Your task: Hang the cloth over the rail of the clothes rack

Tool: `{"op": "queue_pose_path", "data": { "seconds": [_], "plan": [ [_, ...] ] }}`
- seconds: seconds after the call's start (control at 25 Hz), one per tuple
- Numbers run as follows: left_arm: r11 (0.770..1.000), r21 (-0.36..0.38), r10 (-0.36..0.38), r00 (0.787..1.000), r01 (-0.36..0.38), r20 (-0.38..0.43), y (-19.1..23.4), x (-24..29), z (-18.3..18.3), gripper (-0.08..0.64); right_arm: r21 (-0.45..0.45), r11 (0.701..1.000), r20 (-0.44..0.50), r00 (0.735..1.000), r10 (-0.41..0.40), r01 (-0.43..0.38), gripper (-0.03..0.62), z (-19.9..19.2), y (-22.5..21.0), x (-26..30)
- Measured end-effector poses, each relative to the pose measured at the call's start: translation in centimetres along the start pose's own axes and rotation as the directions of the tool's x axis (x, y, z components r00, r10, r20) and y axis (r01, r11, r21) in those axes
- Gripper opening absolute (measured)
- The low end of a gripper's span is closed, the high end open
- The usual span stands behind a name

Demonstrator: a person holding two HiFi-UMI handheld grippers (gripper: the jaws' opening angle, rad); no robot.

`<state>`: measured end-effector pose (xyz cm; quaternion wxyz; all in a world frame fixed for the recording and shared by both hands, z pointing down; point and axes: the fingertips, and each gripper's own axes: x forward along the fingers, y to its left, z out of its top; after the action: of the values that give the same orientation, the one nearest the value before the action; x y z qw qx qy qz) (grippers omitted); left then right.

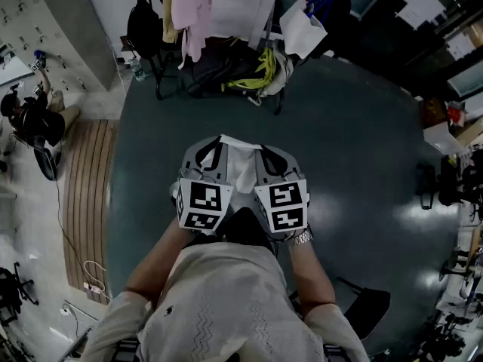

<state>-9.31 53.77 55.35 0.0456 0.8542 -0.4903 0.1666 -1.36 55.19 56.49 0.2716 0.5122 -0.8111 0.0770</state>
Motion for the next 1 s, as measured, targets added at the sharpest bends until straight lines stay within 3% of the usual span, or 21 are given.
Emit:
{"op": "queue_pose_path", "data": {
  "seconds": [0.24, 0.44, 0.6, 0.76, 1.0],
  "plan": [
    [0.995, 0.080, 0.057, 0.996, -0.062, 0.063, 3.5, 5.0, 4.4, 0.017, -0.039, 0.999, 0.088, 0.996, 0.003, 0.001, 0.018, 5.5, -3.7, 3.9],
    [0.993, 0.062, 0.096, 0.993, -0.100, 0.071, 6.6, 13.8, 7.9, 0.017, 0.011, 0.999, 0.142, 0.989, 0.049, -0.051, 0.018, 8.9, -10.1, 10.3],
    [0.985, 0.061, 0.153, 0.985, -0.158, 0.086, 9.8, 21.4, 12.9, 0.017, -0.012, 0.996, 0.182, 0.979, 0.091, -0.090, 0.018, 13.3, -16.8, 16.0],
    [0.976, 0.065, 0.197, 0.968, -0.209, 0.154, 12.3, 26.7, 18.7, 0.017, -0.056, 0.993, 0.239, 0.964, 0.116, -0.106, 0.018, 19.2, -22.6, 19.3],
    [0.969, 0.108, 0.192, 0.950, -0.224, 0.244, 15.9, 32.8, 26.1, 0.017, -0.146, 0.986, 0.309, 0.944, 0.117, -0.075, 0.018, 27.7, -28.7, 22.3]
  ]
}}
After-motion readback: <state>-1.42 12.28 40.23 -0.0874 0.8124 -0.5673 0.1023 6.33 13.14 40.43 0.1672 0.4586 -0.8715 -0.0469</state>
